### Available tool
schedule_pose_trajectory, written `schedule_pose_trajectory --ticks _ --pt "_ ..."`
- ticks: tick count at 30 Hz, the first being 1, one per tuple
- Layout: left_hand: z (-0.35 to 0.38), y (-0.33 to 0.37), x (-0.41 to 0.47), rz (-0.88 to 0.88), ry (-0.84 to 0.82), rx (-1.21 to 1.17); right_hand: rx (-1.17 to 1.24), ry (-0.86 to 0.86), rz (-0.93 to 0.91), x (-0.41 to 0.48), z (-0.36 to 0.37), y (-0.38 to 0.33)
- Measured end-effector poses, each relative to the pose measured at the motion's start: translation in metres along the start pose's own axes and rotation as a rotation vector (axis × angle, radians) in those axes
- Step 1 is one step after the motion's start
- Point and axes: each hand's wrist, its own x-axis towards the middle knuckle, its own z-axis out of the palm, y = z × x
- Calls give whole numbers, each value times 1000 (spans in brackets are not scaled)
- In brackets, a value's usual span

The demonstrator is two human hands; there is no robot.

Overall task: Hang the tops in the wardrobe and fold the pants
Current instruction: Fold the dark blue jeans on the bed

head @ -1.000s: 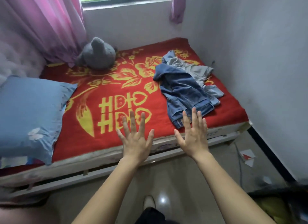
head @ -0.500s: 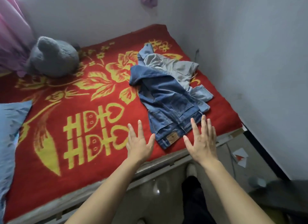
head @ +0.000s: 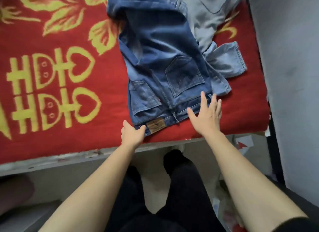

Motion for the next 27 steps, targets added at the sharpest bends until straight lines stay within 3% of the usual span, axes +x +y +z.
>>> schedule_pose_trajectory --ticks 7,12,16,21,27 --pt "59 -17 67 -225 18 -189 181 -5 281 85 54 18" --pt "73 -31 92 -231 128 -312 167 258 371 93 77 16" --pt "61 -43 91 -158 138 -311 351 201 360 82 80 -11" --pt "4 -48 84 -142 258 -335 433 119 194 44 72 -83" --pt "-143 -32 73 10 361 -651 684 80 50 -23 20 -200"
